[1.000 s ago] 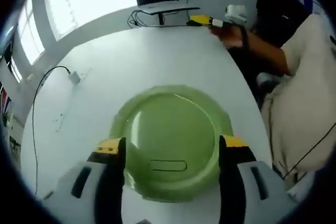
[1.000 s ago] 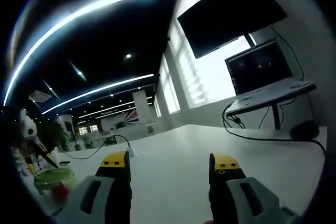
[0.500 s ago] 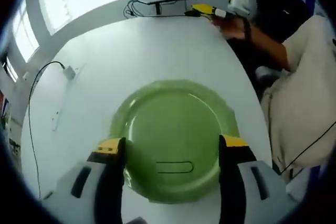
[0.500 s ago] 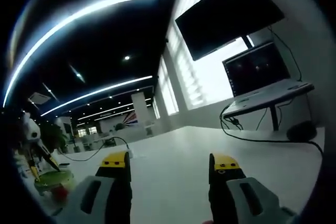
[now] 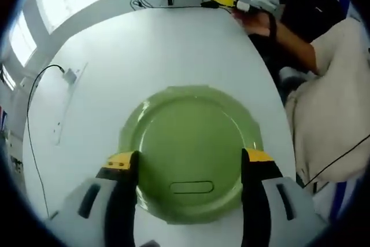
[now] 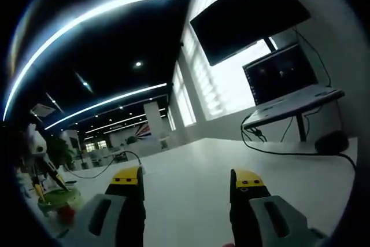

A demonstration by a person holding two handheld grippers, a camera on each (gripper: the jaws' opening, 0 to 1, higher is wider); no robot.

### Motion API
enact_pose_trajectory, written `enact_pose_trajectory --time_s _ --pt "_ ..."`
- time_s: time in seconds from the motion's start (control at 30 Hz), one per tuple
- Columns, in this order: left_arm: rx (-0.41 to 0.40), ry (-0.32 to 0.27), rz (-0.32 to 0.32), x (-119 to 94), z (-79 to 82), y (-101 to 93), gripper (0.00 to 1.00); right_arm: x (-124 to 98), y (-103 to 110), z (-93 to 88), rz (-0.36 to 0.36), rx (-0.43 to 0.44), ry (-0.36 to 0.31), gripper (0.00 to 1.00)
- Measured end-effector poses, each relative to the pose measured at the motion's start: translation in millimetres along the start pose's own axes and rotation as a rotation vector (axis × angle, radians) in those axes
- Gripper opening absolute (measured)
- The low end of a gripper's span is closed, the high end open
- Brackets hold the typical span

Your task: Open container latches remove lid place lid upside down on tabletop take tomato from container place on tabletop

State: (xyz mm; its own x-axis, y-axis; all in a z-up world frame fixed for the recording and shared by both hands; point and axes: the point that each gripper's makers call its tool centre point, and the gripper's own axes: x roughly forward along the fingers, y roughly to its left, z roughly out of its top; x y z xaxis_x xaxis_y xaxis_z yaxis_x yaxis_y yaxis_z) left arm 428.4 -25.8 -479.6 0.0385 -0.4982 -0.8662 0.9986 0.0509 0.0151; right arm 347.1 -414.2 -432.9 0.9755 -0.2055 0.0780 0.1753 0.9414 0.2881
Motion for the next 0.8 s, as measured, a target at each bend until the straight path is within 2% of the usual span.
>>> enact_pose_trajectory --time_s 0.23,0.43,0.73,0.8 --pt "-0.004 0.021 0.007 -3 -5.7 13.2 0.64 1 4 -15.4 0.008 0.043 0.028 0.53" --pt "-0.002 0.064 0.005 -6 -10.4 20.2 0.63 2 4 -21.5 0.011 0.154 0.033 0.53" --pt "0.006 0.127 0.003 -10 -19.3 27.8 0.63 3 6 -25.6 0.013 0.166 0.043 0.54" --pt "0.009 0.130 0.010 5 2.1 -29.1 0.63 3 6 -24.3 0.013 0.166 0.041 0.54"
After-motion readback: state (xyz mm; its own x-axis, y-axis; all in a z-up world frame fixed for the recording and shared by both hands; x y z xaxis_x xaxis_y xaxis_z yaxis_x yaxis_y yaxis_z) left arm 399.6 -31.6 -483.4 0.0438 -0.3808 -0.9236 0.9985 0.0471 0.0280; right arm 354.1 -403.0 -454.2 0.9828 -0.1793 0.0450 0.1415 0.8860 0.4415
